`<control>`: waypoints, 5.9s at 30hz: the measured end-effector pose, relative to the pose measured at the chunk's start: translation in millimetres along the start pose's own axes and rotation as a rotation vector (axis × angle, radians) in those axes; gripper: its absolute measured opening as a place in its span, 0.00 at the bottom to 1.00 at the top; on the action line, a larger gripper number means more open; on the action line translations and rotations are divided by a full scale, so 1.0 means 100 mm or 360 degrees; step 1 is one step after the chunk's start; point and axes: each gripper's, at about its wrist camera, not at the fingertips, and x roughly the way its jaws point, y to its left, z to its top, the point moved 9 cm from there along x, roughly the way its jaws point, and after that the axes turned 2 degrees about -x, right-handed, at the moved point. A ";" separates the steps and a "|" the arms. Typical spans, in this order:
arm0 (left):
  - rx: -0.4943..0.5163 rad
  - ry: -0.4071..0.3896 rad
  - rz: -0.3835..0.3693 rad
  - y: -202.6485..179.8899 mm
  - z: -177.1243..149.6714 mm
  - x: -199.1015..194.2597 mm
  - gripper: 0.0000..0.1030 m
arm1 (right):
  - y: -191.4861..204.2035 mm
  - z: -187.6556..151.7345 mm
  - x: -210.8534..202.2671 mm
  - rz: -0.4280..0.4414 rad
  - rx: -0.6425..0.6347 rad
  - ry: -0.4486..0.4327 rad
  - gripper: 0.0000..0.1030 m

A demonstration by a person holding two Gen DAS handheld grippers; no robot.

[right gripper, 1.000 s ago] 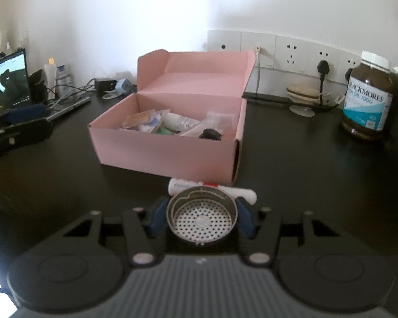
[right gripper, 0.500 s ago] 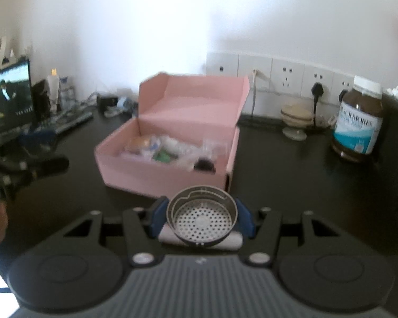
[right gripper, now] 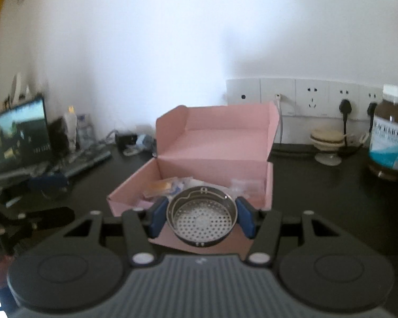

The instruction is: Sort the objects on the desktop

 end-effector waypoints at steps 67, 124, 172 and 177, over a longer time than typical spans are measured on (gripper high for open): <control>-0.0021 0.0018 -0.0012 0.01 0.00 0.02 1.00 | -1.25 -0.29 -0.01 -0.0142 0.0650 0.0320 0.52; -0.0014 0.0019 -0.0017 -0.01 0.00 0.01 1.00 | -0.73 0.31 -0.35 -0.0278 0.0137 0.0215 0.52; -0.0034 0.0024 -0.0024 0.01 0.01 0.02 1.00 | 0.15 0.13 0.93 -0.0121 -0.0341 0.0660 0.53; -0.0036 0.0025 -0.0024 0.01 0.00 0.01 1.00 | 0.16 0.22 0.87 -0.0112 -0.0344 0.0593 0.63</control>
